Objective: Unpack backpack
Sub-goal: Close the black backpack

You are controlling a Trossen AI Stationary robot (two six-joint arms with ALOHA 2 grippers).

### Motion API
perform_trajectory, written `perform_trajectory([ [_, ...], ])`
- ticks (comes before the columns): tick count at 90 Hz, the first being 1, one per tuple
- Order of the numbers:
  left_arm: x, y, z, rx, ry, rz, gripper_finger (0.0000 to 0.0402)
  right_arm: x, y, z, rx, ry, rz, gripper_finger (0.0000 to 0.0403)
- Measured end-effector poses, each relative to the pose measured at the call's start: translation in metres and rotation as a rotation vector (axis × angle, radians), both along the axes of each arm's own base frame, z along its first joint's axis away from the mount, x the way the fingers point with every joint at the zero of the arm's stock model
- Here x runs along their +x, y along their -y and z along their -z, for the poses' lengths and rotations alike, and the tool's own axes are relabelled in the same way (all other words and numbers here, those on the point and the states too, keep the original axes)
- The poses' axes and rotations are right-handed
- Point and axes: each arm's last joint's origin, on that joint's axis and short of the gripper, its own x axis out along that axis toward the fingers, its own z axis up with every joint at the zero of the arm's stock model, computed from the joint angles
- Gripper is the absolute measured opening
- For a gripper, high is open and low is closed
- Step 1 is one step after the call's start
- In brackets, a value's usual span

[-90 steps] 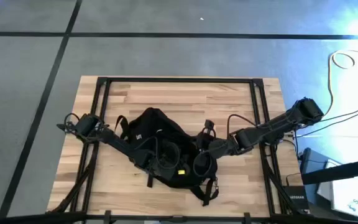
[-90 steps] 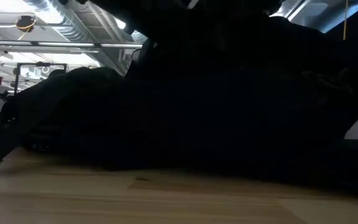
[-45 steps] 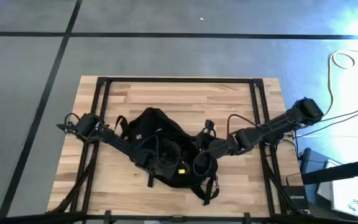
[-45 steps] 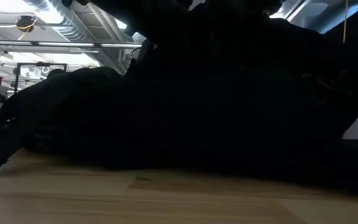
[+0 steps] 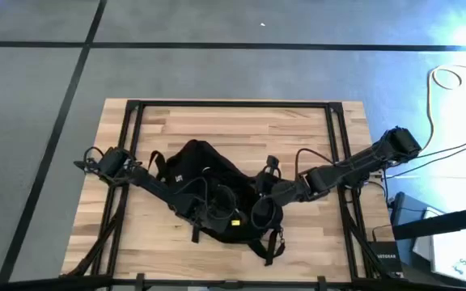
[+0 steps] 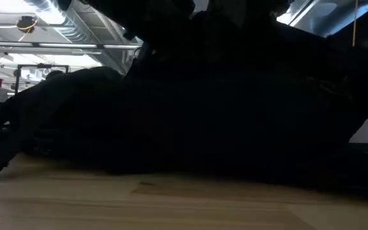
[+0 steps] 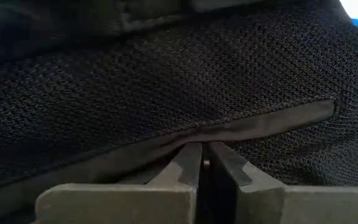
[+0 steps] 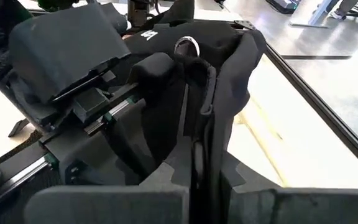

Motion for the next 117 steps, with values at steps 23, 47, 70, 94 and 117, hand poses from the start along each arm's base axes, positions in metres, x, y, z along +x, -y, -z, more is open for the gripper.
perform_trajectory([
  [23,-0.004,-0.002,0.0,0.028,-0.029,-0.046,0.0,-0.001,0.001,0.002,-0.009,-0.021,0.001,0.0],
  [47,-0.019,-0.007,-0.01,0.092,-0.08,-0.133,0.0,-0.002,0.001,0.003,-0.007,-0.033,0.006,0.0],
  [70,-0.032,-0.007,-0.013,0.116,-0.126,-0.16,0.0,-0.002,0.001,0.003,-0.009,-0.041,0.006,0.0],
  [94,-0.065,-0.011,-0.017,0.145,-0.232,-0.212,0.0,-0.001,0.001,0.004,-0.006,-0.039,0.005,0.0],
  [117,-0.087,-0.018,-0.026,0.164,-0.306,-0.242,0.0,-0.001,0.001,0.003,0.001,-0.032,0.0,0.0],
])
